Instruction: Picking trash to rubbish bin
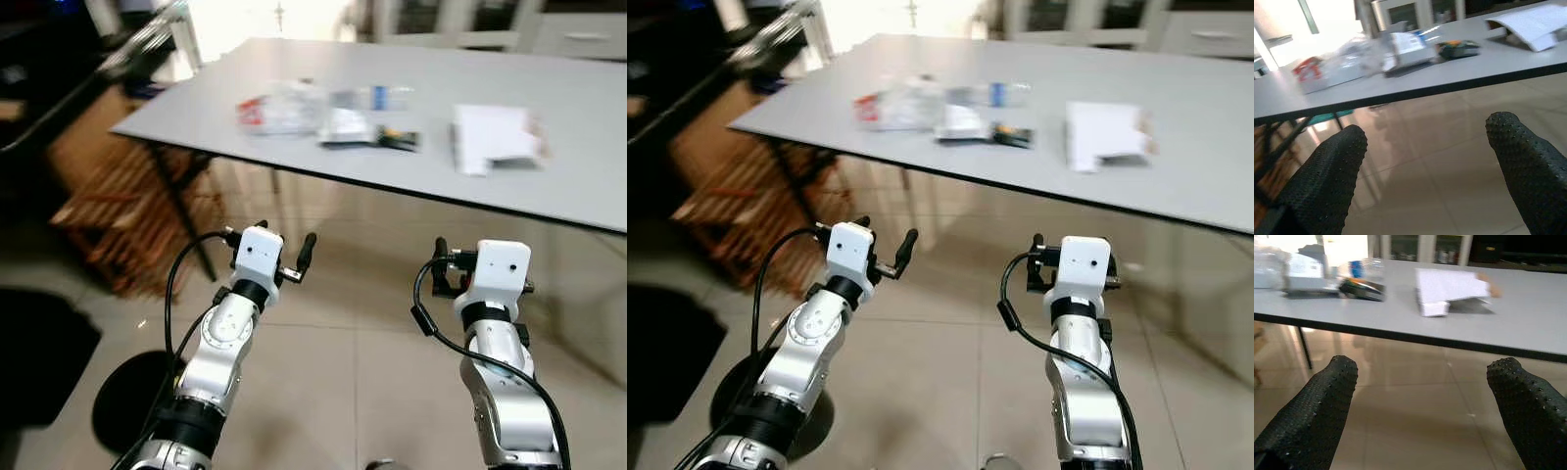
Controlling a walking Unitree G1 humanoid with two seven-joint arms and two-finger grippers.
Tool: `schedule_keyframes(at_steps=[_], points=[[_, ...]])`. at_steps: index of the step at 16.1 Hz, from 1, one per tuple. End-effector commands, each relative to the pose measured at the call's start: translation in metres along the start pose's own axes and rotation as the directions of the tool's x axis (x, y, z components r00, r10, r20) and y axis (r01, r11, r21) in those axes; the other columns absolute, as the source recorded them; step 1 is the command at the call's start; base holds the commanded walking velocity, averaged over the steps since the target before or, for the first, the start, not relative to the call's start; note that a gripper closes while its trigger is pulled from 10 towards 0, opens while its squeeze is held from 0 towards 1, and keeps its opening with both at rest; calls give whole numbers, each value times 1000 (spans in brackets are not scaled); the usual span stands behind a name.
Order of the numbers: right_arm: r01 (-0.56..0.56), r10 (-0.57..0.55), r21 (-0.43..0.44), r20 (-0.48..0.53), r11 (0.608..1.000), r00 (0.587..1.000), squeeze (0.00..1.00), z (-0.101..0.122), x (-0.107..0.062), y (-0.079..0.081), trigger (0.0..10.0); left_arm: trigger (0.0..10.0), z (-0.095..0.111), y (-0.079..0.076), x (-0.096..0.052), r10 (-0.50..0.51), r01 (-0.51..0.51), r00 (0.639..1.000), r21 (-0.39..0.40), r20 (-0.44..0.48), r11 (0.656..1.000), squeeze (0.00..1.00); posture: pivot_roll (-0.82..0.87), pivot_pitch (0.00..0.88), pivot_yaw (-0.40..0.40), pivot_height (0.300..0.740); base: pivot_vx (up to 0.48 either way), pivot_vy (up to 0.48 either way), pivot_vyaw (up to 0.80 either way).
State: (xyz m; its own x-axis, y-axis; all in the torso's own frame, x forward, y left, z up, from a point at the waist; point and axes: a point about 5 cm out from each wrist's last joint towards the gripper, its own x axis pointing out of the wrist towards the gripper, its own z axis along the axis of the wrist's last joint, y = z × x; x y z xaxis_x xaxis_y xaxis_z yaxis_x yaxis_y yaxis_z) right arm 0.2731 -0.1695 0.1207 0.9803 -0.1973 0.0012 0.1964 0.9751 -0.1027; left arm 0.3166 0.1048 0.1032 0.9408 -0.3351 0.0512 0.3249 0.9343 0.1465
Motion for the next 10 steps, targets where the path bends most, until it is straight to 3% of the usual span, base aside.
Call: schedule_keyframes(at_steps=[1, 3, 5, 10], points=[[2, -2, 1, 3, 1000, 1000, 502, 3, -1, 0, 10000, 10000, 0, 3, 0, 3, -3, 1000, 5, 0, 1000, 0, -104, 75, 89, 740, 0, 0, -719], [3, -3, -2, 3, 1000, 1000, 502, 3, -1, -1, 10000, 10000, 1, 2, 0, 1, -1, 1000, 11, 1, 1000, 0, -107, 77, 88, 740, 0, 0, -719], [-2, 3, -11, 15, 1000, 1000, 502, 4, -1, -1, 10000, 10000, 0, 2, 1, -7, 7, 1000, 15, -4, 1000, 0, -107, 77, 88, 740, 0, -144, -209], [-6, 6, -14, 15, 1000, 1000, 506, 5, -2, 0, 10000, 10000, -1, 2, 1, 0, 0, 1000, 13, -13, 1000, 0, -109, 79, 89, 740, 0, -475, 0]])
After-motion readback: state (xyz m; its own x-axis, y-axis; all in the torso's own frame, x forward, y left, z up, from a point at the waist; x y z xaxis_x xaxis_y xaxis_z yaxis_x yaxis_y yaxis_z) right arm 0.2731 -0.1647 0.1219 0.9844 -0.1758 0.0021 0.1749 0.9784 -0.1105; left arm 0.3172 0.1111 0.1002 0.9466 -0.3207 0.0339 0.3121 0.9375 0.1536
